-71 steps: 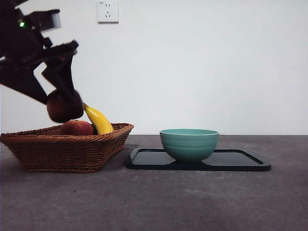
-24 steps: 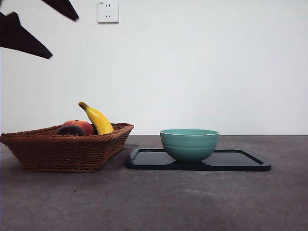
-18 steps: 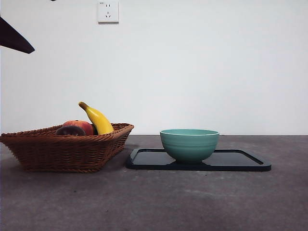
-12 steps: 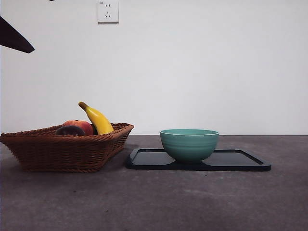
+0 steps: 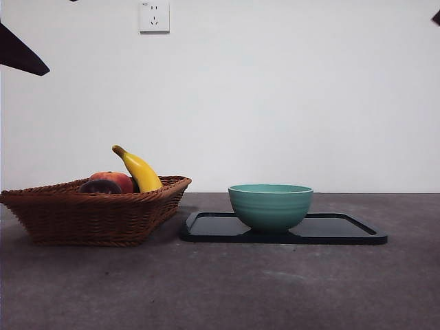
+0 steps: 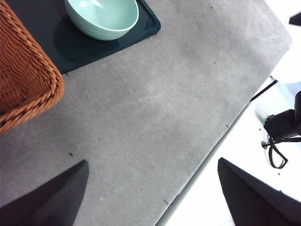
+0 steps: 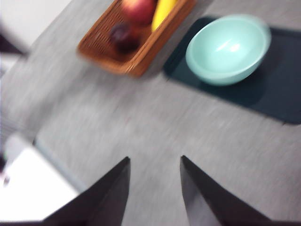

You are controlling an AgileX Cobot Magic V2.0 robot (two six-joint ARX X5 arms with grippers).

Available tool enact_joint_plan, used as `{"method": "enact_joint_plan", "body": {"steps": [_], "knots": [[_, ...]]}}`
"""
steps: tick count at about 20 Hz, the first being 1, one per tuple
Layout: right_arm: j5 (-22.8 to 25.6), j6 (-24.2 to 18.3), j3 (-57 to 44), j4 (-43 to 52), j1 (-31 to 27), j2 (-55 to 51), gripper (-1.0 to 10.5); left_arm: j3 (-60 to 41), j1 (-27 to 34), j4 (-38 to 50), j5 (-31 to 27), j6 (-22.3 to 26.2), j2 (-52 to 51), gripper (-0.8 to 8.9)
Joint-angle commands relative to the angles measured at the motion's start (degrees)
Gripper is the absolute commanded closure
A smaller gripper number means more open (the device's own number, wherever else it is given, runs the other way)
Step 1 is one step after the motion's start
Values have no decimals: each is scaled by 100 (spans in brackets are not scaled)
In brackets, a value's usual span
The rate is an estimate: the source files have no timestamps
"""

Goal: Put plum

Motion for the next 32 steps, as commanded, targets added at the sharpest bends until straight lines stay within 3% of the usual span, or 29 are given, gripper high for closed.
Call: {"method": "enact_joint_plan", "body": {"steps": [1, 4, 14, 18, 32], "knots": [[199, 437, 249, 293, 22, 376, 772, 46, -20, 26, 37, 52, 35, 377], [468, 509, 704, 479, 17, 1185, 704, 46, -20, 26, 37, 52, 35, 377], [1231, 249, 2459, 800, 17, 4203, 703, 46, -20, 28, 37, 52, 35, 377], [1270, 221, 2874, 931, 17, 5115, 703, 46, -20, 28, 37, 55, 35, 377], [1272, 232, 2914, 1735, 120, 6673, 704, 46, -20, 28, 37, 52, 35, 377]]}}
